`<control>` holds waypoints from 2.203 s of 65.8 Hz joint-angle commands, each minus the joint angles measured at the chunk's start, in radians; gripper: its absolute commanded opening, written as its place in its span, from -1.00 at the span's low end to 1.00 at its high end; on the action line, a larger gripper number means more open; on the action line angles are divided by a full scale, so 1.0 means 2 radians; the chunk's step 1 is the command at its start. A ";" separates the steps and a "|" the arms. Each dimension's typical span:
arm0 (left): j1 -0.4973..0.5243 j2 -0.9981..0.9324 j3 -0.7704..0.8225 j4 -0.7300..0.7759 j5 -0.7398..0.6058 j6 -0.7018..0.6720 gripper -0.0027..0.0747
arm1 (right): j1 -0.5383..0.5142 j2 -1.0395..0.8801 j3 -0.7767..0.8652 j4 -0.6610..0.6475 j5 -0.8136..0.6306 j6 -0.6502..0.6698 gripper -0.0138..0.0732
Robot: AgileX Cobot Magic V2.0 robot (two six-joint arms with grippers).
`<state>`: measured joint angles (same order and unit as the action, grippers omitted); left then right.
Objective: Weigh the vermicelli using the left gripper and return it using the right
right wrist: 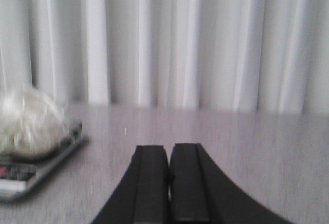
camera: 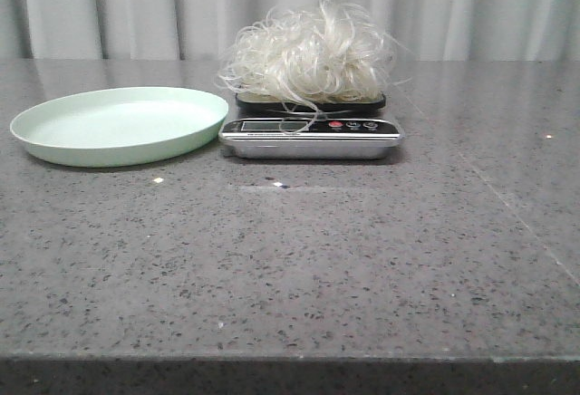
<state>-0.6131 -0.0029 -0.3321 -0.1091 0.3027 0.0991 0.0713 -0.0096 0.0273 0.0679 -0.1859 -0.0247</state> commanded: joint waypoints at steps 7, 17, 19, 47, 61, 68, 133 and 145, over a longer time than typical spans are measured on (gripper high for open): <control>0.002 0.005 -0.011 -0.001 -0.046 0.000 -0.60 | -0.002 0.011 -0.066 -0.001 -0.058 -0.001 -0.30; 0.002 0.005 -0.011 -0.001 -0.047 0.000 -0.60 | -0.002 0.118 -0.186 -0.001 0.122 -0.001 -0.30; 0.002 0.005 -0.011 -0.001 -0.047 0.000 -0.60 | -0.002 0.134 -0.209 -0.001 0.141 -0.001 -0.30; 0.002 0.005 -0.011 -0.001 -0.047 0.000 -0.60 | 0.005 0.322 -0.298 0.006 0.171 -0.001 -0.23; 0.002 0.005 -0.011 -0.001 -0.048 0.000 -0.60 | 0.090 0.424 -0.424 0.006 0.237 -0.001 0.57; 0.002 0.005 -0.011 -0.001 -0.048 0.000 -0.60 | 0.136 0.487 -0.501 0.006 0.266 -0.001 0.71; 0.002 0.005 -0.011 -0.001 -0.048 0.000 -0.60 | 0.195 0.983 -1.005 0.064 0.670 0.009 -0.30; 0.002 0.005 -0.011 -0.001 -0.048 0.000 -0.60 | 0.208 0.983 -1.093 0.096 0.687 0.009 -0.25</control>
<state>-0.6131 -0.0029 -0.3321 -0.1087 0.2856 0.0991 0.4634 2.0127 -2.0328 0.2034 1.1937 0.0000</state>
